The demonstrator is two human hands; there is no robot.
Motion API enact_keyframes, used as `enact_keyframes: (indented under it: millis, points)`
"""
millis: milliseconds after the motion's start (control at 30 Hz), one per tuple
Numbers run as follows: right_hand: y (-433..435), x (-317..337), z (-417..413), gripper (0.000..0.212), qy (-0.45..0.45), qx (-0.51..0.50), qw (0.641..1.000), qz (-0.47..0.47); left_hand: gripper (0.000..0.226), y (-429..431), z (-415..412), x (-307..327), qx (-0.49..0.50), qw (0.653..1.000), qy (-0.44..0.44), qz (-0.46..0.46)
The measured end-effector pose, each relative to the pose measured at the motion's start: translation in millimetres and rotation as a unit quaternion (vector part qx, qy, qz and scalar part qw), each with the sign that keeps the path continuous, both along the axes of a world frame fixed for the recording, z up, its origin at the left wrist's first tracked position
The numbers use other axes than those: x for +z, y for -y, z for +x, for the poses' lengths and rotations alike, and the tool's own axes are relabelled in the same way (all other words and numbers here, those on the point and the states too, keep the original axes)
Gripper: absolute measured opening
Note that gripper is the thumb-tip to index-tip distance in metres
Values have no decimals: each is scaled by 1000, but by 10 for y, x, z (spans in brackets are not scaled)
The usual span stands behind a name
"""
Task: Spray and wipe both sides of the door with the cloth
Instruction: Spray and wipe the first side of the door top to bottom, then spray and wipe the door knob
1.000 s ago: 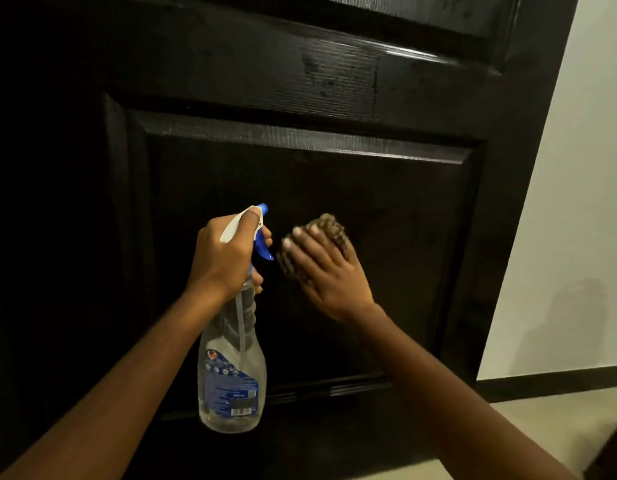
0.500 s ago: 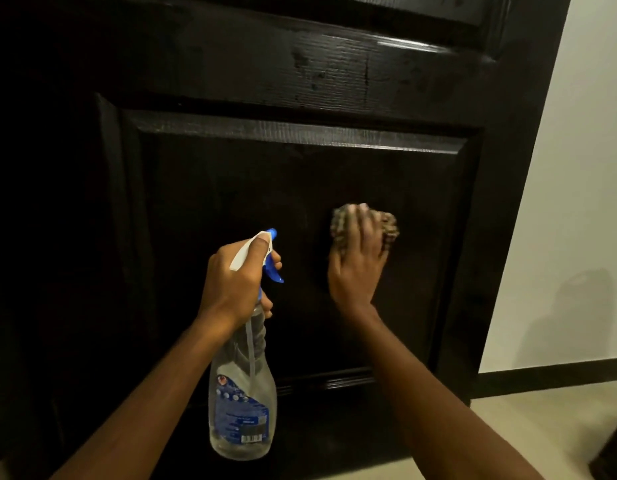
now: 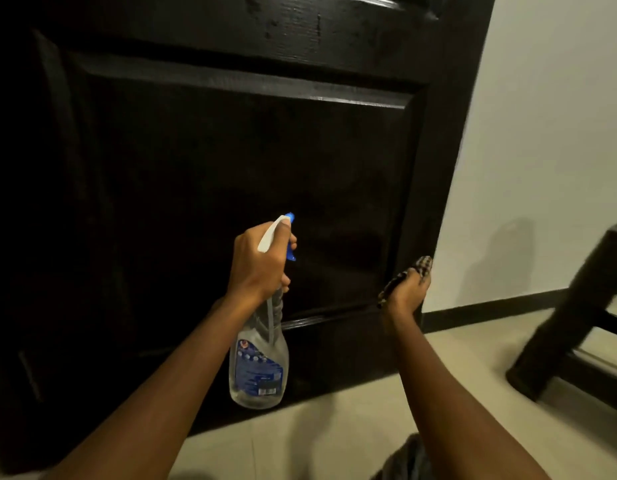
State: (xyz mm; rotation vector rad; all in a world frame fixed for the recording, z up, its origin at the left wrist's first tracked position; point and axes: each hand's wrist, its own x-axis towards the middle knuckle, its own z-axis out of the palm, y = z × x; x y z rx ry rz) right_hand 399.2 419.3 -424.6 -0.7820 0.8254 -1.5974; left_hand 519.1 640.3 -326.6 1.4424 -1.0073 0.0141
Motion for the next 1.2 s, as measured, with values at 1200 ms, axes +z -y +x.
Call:
enact_keyframes:
  millis: [1200]
  points:
    - [1898,-300,-1351,56,-19,81,982,170,32,3266,-1298,-598,-284,957,31,54]
